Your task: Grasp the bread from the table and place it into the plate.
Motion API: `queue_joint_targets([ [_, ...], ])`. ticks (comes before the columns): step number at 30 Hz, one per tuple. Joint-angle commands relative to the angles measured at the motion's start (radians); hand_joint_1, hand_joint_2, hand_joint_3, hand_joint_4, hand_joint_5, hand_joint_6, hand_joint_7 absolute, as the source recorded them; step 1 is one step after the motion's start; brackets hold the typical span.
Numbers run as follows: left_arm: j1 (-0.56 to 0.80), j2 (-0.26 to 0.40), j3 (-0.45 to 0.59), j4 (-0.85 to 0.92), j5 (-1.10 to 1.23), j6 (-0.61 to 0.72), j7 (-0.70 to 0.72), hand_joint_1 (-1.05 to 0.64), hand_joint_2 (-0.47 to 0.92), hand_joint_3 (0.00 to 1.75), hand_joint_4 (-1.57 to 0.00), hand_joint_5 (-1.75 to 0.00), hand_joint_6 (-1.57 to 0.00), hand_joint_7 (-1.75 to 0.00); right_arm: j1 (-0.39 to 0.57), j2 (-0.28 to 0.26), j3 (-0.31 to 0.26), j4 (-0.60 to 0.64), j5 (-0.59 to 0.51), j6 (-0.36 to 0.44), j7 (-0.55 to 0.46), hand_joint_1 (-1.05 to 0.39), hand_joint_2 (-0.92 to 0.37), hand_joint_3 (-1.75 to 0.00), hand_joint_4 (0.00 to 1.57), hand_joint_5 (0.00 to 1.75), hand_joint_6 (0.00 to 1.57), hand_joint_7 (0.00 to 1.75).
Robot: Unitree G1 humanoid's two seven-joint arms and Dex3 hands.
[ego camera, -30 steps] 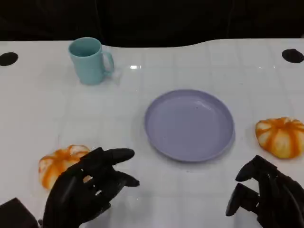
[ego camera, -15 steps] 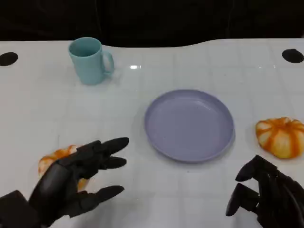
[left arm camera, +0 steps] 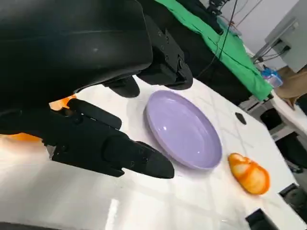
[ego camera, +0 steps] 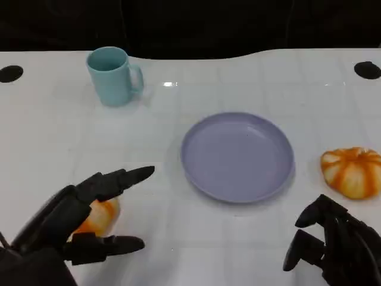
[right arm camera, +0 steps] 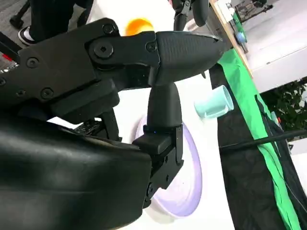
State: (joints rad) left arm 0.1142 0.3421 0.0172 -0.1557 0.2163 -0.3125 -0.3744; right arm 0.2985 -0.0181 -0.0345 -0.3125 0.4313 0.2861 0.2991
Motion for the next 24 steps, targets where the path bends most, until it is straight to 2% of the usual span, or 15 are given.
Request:
queue_joint_targets([
  [1,-0.001,0.072,0.005,-0.072,0.127,0.023,0.032,-0.54,0.92,0.00,0.00,-0.47,-0.27,0.00,0.000,-0.008,-0.008,-0.010,0.010,-0.001,-0.002,-0.52,-0.92,-0.40,0.62,1.75,0.46,1.63],
  [4,-0.002,0.113,0.002,-0.124,0.239,0.051,0.040,-0.54,0.91,0.00,0.00,-0.36,-0.22,-0.01,-0.001,-0.011,-0.008,-0.008,0.010,-0.002,0.003,-0.52,-0.92,-0.41,0.62,1.75,0.46,1.63],
  [9,-0.003,0.141,-0.011,-0.185,0.353,0.104,0.038,-0.52,0.89,0.00,0.00,-0.16,-0.17,-0.01,-0.001,-0.013,-0.008,-0.006,0.006,-0.008,0.006,-0.53,-0.92,-0.41,0.63,1.75,0.47,1.64],
  [13,-0.001,0.142,-0.017,-0.198,0.370,0.122,0.038,-0.52,0.88,0.00,0.00,-0.13,-0.17,0.00,-0.001,-0.013,-0.008,-0.005,0.005,-0.009,0.007,-0.53,-0.92,-0.42,0.63,1.75,0.47,1.65],
  [16,-0.030,0.170,-0.044,-0.236,0.502,0.190,0.001,-0.46,0.83,0.00,0.00,-0.02,-0.16,0.00,0.001,-0.016,-0.006,-0.014,0.004,-0.004,0.004,-0.53,-0.92,-0.41,0.63,1.75,0.46,1.65],
  [24,-0.100,0.195,-0.105,-0.252,0.647,0.320,-0.097,-0.39,0.78,0.00,0.00,0.00,-0.14,-0.01,-0.003,-0.014,-0.006,-0.015,0.007,0.008,-0.002,-0.53,-0.92,-0.41,0.62,1.75,0.45,1.66],
])
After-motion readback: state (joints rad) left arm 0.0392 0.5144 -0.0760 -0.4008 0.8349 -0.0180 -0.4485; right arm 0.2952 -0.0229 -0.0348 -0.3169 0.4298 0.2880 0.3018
